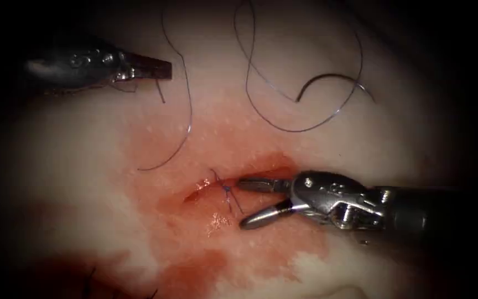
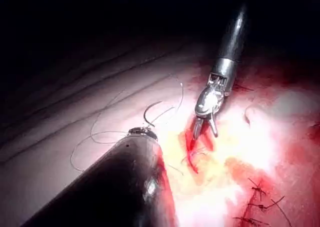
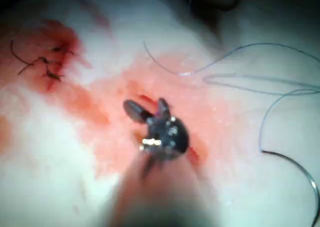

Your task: Wound Closure

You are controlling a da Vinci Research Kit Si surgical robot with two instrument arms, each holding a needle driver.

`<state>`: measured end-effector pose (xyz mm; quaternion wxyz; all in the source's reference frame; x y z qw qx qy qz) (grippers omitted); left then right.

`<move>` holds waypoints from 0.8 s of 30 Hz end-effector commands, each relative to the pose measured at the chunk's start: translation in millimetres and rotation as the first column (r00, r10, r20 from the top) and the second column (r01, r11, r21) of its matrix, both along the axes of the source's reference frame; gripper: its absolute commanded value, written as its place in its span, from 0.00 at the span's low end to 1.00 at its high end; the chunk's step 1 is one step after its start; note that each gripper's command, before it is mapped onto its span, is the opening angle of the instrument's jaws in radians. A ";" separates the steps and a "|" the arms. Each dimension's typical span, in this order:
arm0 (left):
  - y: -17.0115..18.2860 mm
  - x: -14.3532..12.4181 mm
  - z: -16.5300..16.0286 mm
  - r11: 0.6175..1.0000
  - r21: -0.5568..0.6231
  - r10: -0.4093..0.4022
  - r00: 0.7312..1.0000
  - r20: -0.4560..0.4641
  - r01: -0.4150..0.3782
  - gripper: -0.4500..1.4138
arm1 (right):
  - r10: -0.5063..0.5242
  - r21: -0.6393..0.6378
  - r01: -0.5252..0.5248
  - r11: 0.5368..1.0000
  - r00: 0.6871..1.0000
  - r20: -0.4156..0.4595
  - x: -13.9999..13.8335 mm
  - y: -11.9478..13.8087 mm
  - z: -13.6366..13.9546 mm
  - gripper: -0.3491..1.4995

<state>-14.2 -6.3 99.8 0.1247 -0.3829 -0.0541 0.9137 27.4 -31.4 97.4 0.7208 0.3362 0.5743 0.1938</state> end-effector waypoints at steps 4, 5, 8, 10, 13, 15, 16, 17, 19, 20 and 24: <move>0.2 2.1 1.8 1.000 -0.009 -0.003 1.000 -0.010 0.003 0.00 | -0.002 -0.002 0.002 1.000 1.000 -0.002 0.6 -0.2 0.6 0.94; 0.0 2.9 2.4 1.000 -0.015 -0.004 1.000 -0.021 0.003 0.00 | -0.003 -0.003 0.003 1.000 1.000 -0.002 0.6 -0.2 0.6 0.94; -1.1 4.5 4.1 1.000 -0.023 0.012 0.998 -0.057 -0.013 0.00 | -0.003 -0.003 0.003 1.000 1.000 -0.002 0.6 -0.2 0.6 0.94; -2.0 5.2 5.5 0.999 -0.031 0.023 0.997 -0.077 -0.025 0.00 | -0.003 -0.004 0.003 1.000 1.000 -0.002 0.6 -0.3 0.6 0.94; -3.3 5.9 7.6 1.000 0.002 0.015 0.996 -0.083 -0.015 0.35 | -0.004 -0.005 0.004 1.000 1.000 -0.002 0.6 -0.5 0.8 0.94; -4.2 6.2 9.0 0.998 0.062 0.001 0.995 -0.098 0.005 0.56 | -0.005 -0.007 0.005 1.000 1.000 -0.002 0.6 -0.7 1.0 0.94; -4.9 6.4 10.1 0.996 0.092 0.012 0.993 -0.119 -0.001 0.65 | -0.006 -0.008 0.006 1.000 1.000 0.001 0.6 -0.7 1.0 0.94; -5.3 6.4 10.9 0.994 0.113 0.018 0.990 -0.138 -0.003 0.70 | -0.007 -0.009 0.007 1.000 1.000 0.001 0.6 -0.7 1.0 0.94; -6.2 6.7 12.6 0.987 0.159 0.039 0.985 -0.165 -0.012 0.78 | -0.007 -0.009 0.007 1.000 1.000 0.001 0.6 -0.8 1.1 0.94; -6.6 6.9 13.6 0.983 0.180 0.059 0.984 -0.170 -0.028 0.79 | -0.007 -0.009 0.007 1.000 1.000 0.001 0.6 -0.8 1.1 0.94; -7.3 8.2 15.8 0.979 0.200 0.083 0.981 -0.175 -0.047 0.80 | -0.007 -0.010 0.007 1.000 1.000 0.001 0.6 -0.9 1.1 0.94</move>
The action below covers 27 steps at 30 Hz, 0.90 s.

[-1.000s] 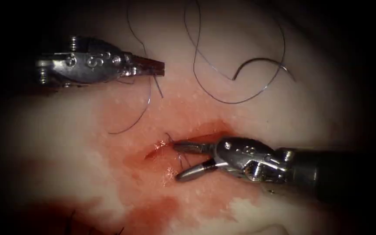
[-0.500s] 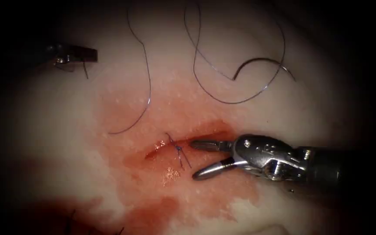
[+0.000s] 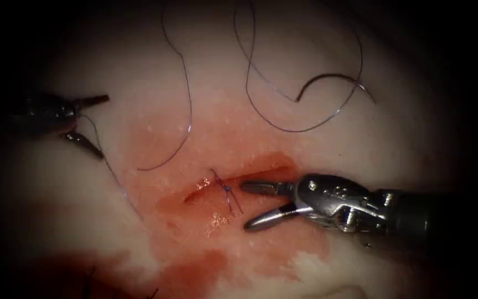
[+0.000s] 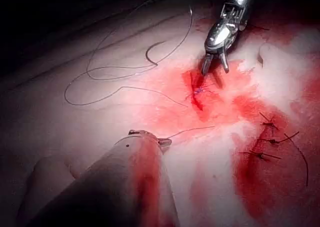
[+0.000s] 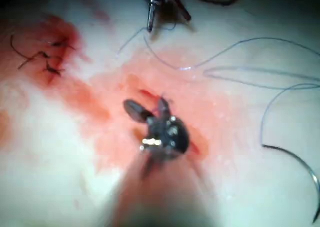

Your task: Wound Closure

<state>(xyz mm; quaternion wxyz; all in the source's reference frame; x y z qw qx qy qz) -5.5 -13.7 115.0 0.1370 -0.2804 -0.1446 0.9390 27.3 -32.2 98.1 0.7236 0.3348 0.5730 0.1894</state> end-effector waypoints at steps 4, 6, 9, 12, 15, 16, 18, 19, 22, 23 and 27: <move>0.6 1.8 1.0 1.000 0.016 0.013 1.000 0.004 -0.013 0.84 | -0.005 -0.005 0.005 1.000 1.000 0.003 0.8 -0.3 0.6 0.94; 0.6 3.0 0.9 0.999 0.019 0.027 1.000 0.006 -0.027 0.84 | -0.006 -0.007 0.006 1.000 1.000 0.006 0.8 -0.4 0.7 0.94; 0.4 4.7 0.8 0.998 0.035 0.055 0.998 -0.011 -0.055 0.84 | -0.008 -0.007 0.008 1.000 1.000 0.009 0.8 -0.5 0.7 0.94; 0.3 6.1 0.6 0.995 0.051 0.082 0.996 -0.028 -0.080 0.84 | -0.009 -0.007 0.009 1.000 1.000 0.008 0.8 -0.5 0.6 0.94; 0.8 7.1 0.0 0.995 0.060 0.082 0.996 -0.034 -0.080 0.84 | -0.009 -0.007 0.009 1.000 1.000 0.008 0.8 -0.6 0.6 0.94; 1.0 7.3 -0.2 0.995 0.057 0.081 0.996 -0.038 -0.079 0.83 | -0.009 -0.007 0.009 1.000 1.000 0.008 0.8 -0.6 0.6 0.94; 1.8 7.4 -0.9 0.996 0.053 0.078 0.996 -0.045 -0.076 0.83 | -0.009 -0.007 0.009 1.000 1.000 0.008 0.7 -0.6 0.6 0.94; 2.1 7.3 -1.3 0.996 0.051 0.076 0.996 -0.049 -0.073 0.83 | -0.009 -0.007 0.009 1.000 1.000 0.008 0.7 -0.6 0.6 0.94; 3.0 6.9 -3.1 0.997 0.060 0.048 0.998 -0.047 -0.045 0.81 | -0.010 -0.005 0.010 1.000 1.000 0.007 0.5 -0.4 0.4 0.94; 3.2 6.6 -3.7 0.997 0.069 0.029 0.999 -0.042 -0.026 0.79 | -0.010 -0.005 0.010 1.000 1.000 0.007 0.4 -0.3 0.4 0.94; 5.0 5.3 -6.6 0.997 0.069 -0.047 0.999 0.023 0.046 0.75 | -0.011 -0.001 0.011 1.000 1.000 0.005 0.0 0.0 0.1 0.94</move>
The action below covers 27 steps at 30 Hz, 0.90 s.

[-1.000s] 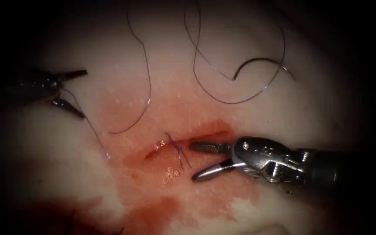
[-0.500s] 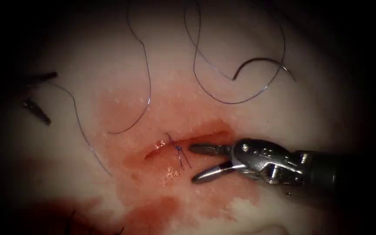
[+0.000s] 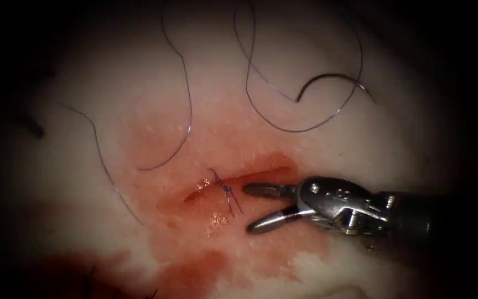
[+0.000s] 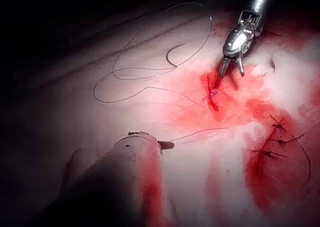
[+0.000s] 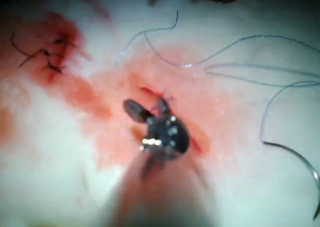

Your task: Wound Closure

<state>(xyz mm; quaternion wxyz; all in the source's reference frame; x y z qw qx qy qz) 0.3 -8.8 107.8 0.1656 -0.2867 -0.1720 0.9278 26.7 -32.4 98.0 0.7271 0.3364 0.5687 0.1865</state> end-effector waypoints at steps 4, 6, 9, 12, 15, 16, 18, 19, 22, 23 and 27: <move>1.1 -2.0 -1.6 0.998 0.018 -0.062 0.995 0.084 0.061 0.67 | -0.002 0.007 0.002 1.000 1.000 -0.006 0.0 0.7 -0.2 0.94; 1.1 -2.7 -2.4 0.995 0.040 -0.093 0.981 0.169 0.087 0.48 | -0.006 0.009 0.006 1.000 1.000 -0.002 -0.3 1.0 -0.5 0.92; 0.5 -3.7 -2.8 0.990 0.043 -0.144 0.957 0.252 0.137 0.48 | -0.023 -0.007 0.023 1.000 1.000 0.014 -0.8 1.5 -0.7 0.91; -0.3 -5.5 -2.6 0.987 0.043 -0.160 0.942 0.295 0.154 0.49 | -0.050 -0.044 0.053 0.998 0.997 0.065 -1.2 1.8 -0.8 0.91; -1.0 -7.7 -2.0 0.987 0.033 -0.161 0.939 0.303 0.159 0.53 | -0.046 -0.074 0.053 0.996 0.995 0.091 -1.4 2.1 -1.0 0.91; -1.1 -8.2 -1.9 0.986 0.030 -0.164 0.938 0.305 0.162 0.55 | -0.046 -0.073 0.053 0.996 0.995 0.090 -1.5 2.2 -1.0 0.91; -1.4 -9.4 -1.7 0.985 0.025 -0.171 0.934 0.314 0.172 0.57 | -0.036 -0.075 0.043 0.996 0.995 0.095 -1.8 2.3 -1.2 0.90; -1.6 -9.9 -1.6 0.984 0.025 -0.173 0.931 0.322 0.174 0.57 | -0.032 -0.076 0.040 0.996 0.994 0.100 -1.9 2.3 -1.2 0.90; -2.6 -12.5 -1.7 0.984 0.024 -0.174 0.920 0.352 0.177 0.57 | -0.033 -0.089 0.045 0.995 0.990 0.134 -2.4 2.6 -1.0 0.90; -2.6 -12.5 -1.7 0.984 0.024 -0.174 0.920 0.352 0.177 0.57 | -0.033 -0.089 0.045 0.995 0.990 0.134 -2.4 2.6 -1.0 0.90; -3.5 -15.3 -2.1 0.986 0.031 -0.162 0.898 0.409 0.164 0.57 | -0.030 -0.096 0.045 0.994 0.988 0.154 -3.2 3.1 -0.6 0.90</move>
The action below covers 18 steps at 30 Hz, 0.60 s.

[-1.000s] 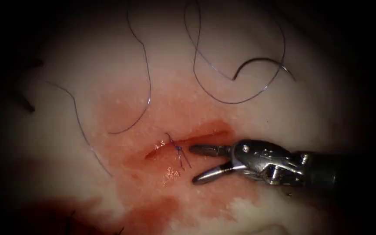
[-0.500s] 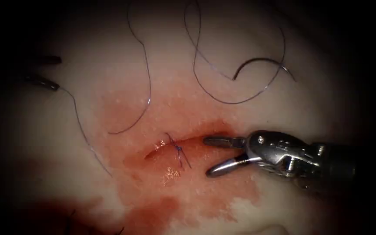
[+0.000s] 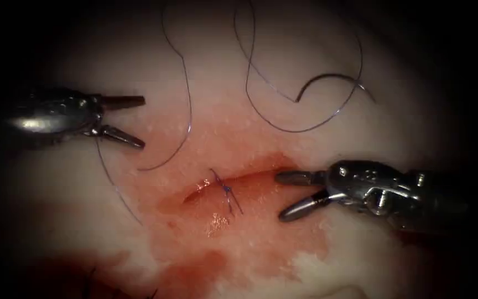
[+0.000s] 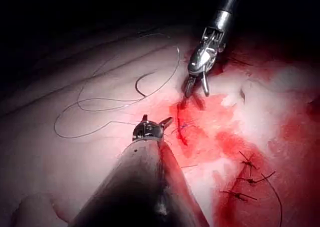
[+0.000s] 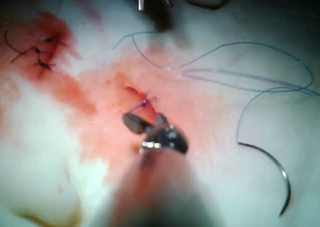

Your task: Wound Closure

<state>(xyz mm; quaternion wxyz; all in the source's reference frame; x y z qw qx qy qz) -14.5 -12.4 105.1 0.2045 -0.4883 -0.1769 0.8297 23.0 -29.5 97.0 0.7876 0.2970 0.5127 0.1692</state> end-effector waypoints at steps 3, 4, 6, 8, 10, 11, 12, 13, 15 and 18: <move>-1.1 -3.9 -0.2 1.000 -0.016 0.024 0.998 0.057 -0.024 0.56 | 0.005 -0.019 -0.005 1.000 1.000 0.011 -0.5 0.6 0.7 0.89; -1.1 -3.9 -0.2 1.000 -0.016 0.024 0.998 0.057 -0.024 0.56 | 0.005 -0.019 -0.005 1.000 1.000 0.011 -0.5 0.6 0.7 0.89; -1.8 -5.9 -0.1 0.999 -0.025 0.038 0.997 0.070 -0.036 0.55 | 0.009 -0.020 -0.009 1.000 1.000 0.017 -0.7 0.7 0.7 0.89; -2.7 -7.6 0.7 0.998 -0.044 0.049 0.996 0.075 -0.045 0.55 | 0.011 -0.020 -0.010 1.000 1.000 0.017 -0.8 0.8 0.8 0.89; -3.0 -8.2 1.0 0.998 -0.052 0.046 0.996 0.070 -0.043 0.55 | 0.011 -0.019 -0.010 1.000 1.000 0.017 -0.8 0.8 0.7 0.89; -3.2 -8.6 1.3 0.998 -0.056 0.045 0.997 0.068 -0.042 0.55 | 0.013 -0.020 -0.013 1.000 1.000 0.019 -0.8 0.9 0.7 0.89; -3.4 -8.9 1.5 0.997 -0.059 0.045 0.997 0.067 -0.041 0.55 | 0.014 -0.020 -0.013 1.000 1.000 0.019 -0.8 0.9 0.7 0.89; -3.6 -9.4 1.8 0.997 -0.063 0.044 0.997 0.065 -0.040 0.55 | 0.015 -0.026 -0.014 1.000 1.000 0.018 -0.8 1.0 0.6 0.89; -4.0 -10.0 2.1 0.997 -0.067 0.043 0.997 0.063 -0.039 0.55 | 0.010 -0.031 -0.009 0.999 1.000 0.021 -1.0 1.0 0.5 0.89; -4.4 -10.7 2.6 0.997 -0.075 0.037 0.998 0.055 -0.033 0.54 | 0.011 -0.039 -0.010 0.999 1.000 0.027 -1.3 1.1 0.5 0.89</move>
